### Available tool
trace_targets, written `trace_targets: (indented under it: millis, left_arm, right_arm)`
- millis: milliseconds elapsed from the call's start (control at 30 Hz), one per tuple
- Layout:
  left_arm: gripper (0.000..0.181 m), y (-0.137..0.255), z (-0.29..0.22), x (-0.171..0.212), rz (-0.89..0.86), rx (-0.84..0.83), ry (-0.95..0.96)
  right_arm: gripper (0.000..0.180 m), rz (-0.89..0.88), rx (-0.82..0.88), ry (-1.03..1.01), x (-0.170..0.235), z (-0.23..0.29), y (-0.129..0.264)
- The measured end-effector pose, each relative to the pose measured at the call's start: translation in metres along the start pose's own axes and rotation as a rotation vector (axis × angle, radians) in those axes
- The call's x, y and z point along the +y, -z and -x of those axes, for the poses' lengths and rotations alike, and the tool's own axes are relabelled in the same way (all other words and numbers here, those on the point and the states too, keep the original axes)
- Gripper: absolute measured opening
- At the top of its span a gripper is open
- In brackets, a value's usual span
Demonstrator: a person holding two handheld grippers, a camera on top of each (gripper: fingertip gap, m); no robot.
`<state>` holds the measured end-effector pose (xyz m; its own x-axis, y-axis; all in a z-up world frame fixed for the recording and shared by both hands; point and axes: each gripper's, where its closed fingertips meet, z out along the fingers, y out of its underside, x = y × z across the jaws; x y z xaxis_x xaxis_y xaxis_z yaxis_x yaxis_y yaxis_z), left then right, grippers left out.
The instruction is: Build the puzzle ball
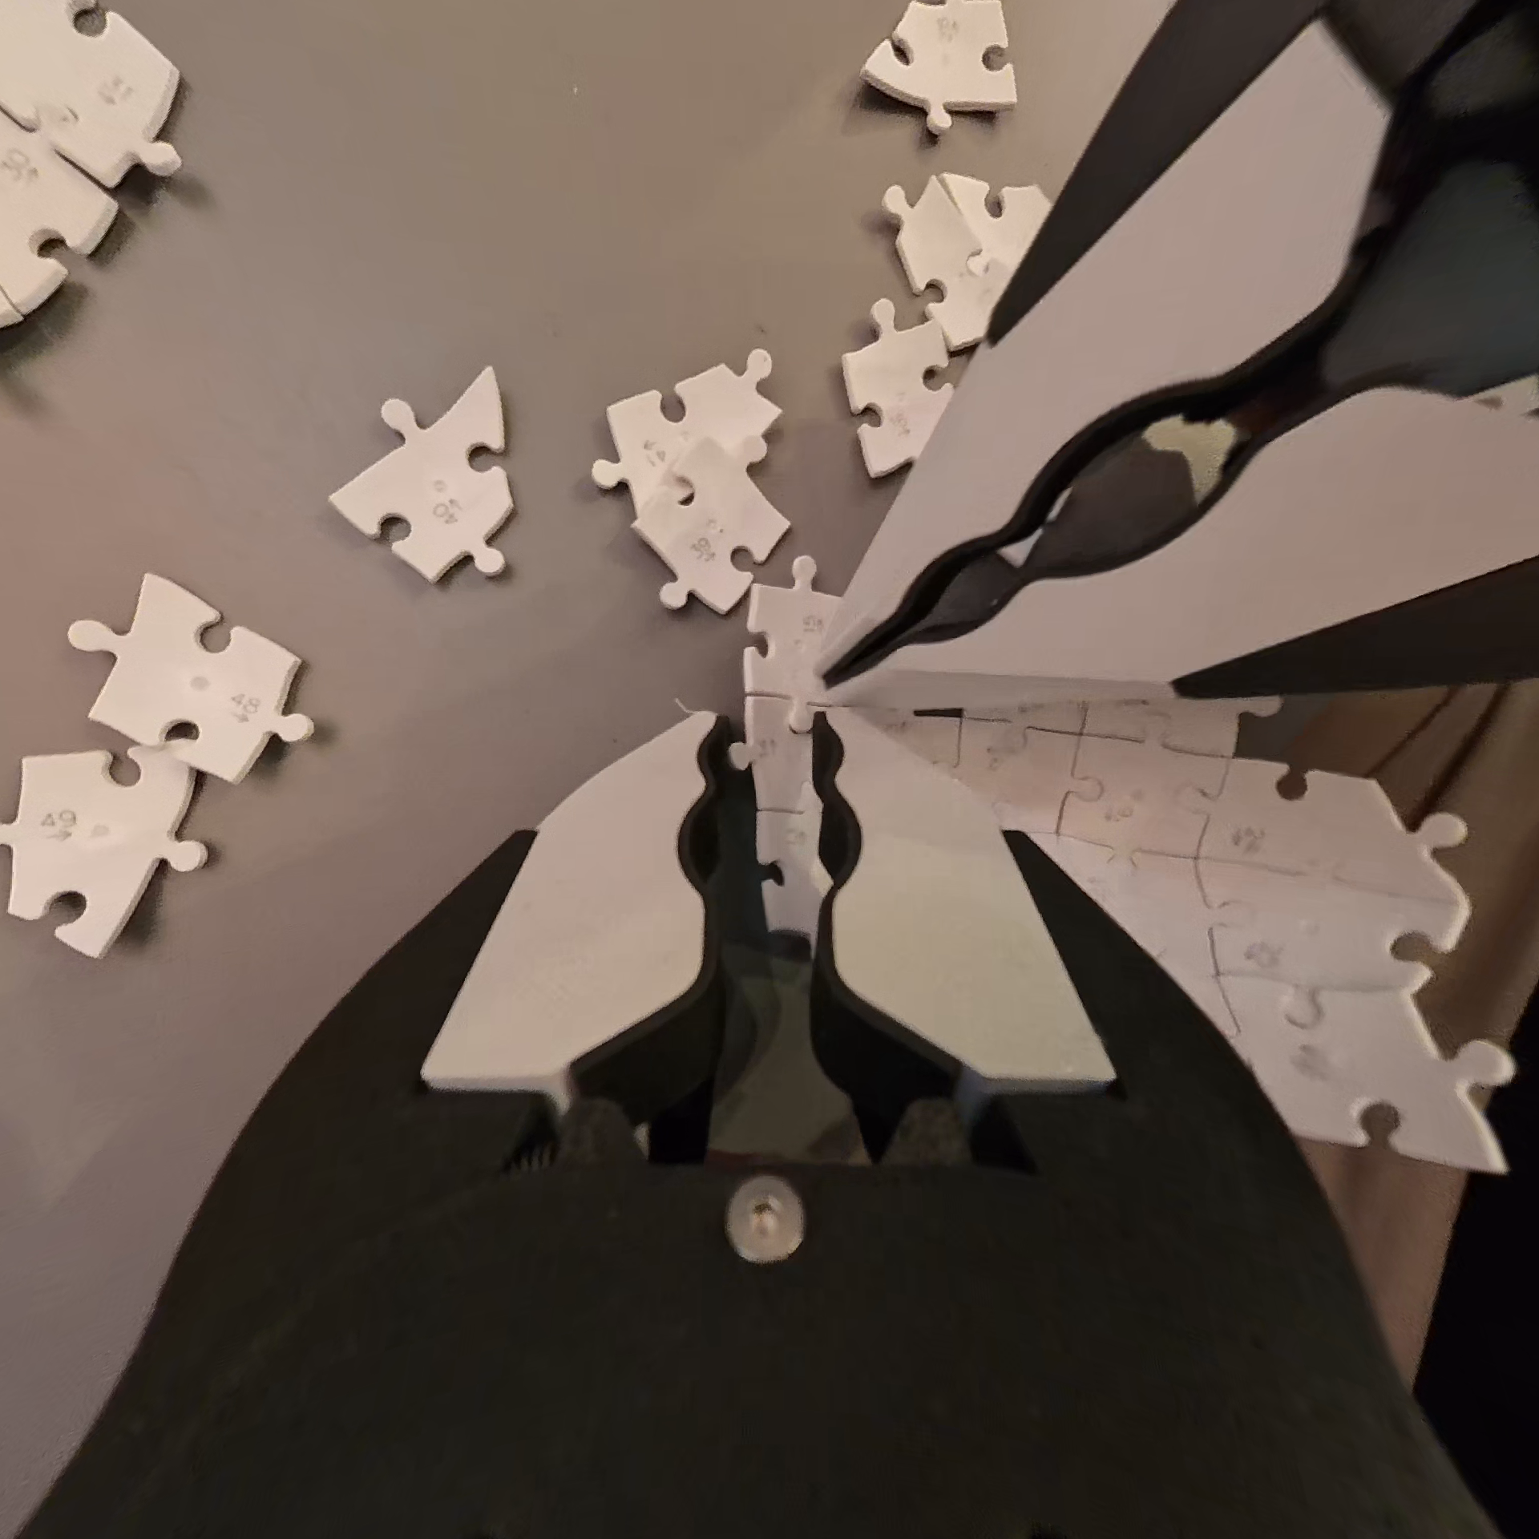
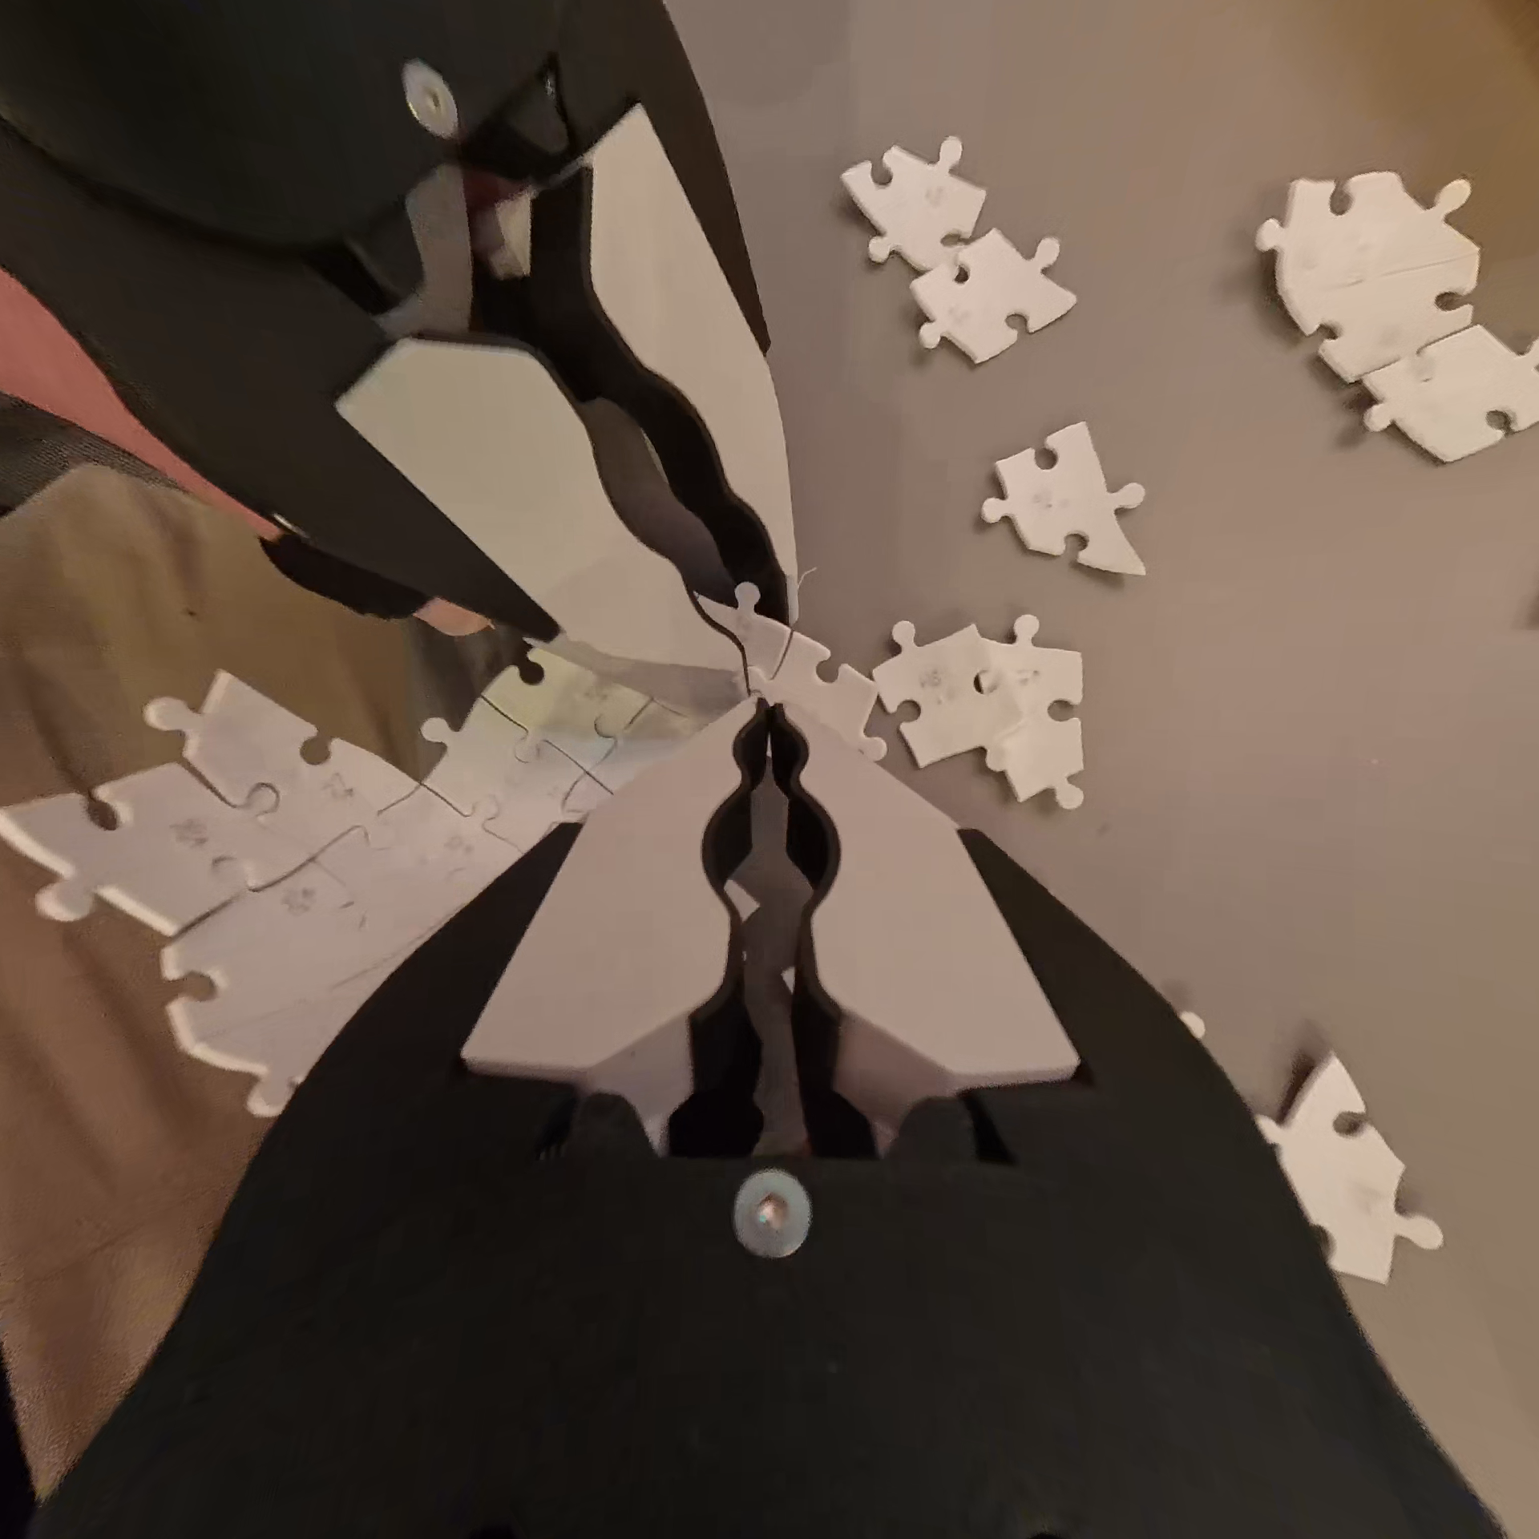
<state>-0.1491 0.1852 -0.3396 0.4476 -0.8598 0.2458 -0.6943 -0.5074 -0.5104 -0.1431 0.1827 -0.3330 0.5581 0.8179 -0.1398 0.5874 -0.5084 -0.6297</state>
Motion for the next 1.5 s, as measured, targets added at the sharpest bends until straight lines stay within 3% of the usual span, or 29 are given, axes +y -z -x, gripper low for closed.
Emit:
trace_targets:
  millis: [367,667,1100,1267,1367,1500]
  left_arm:
    - [0.030,0.008,0.013,-0.001,-0.023,-0.039,0.029]
    - [0.032,0.002,0.018,0.000,0.051,-0.173,-0.112]
    - [0.013,0.001,0.007,0.004,0.066,-0.163,-0.237]
    - [0.013,0.001,0.007,0.003,0.086,-0.169,-0.276]
    - [0.011,0.001,0.010,0.001,0.092,-0.209,-0.315]
    - [0.011,0.002,0.012,0.000,0.118,-0.238,-0.360]
  right_arm:
    - [0.000,0.058,0.006,-0.010,0.003,0.000,-0.006]
    - [0.000,0.044,-0.009,-0.061,0.002,0.003,-0.007]
    - [0.002,-0.024,-0.036,-0.106,-0.005,-0.004,0.004]
    - [0.007,-0.051,-0.012,-0.110,-0.004,-0.021,0.036]
    - [0.018,0.039,-0.033,-0.039,0.017,-0.026,0.056]
    - [0.028,0.193,-0.022,0.122,0.049,-0.027,0.054]
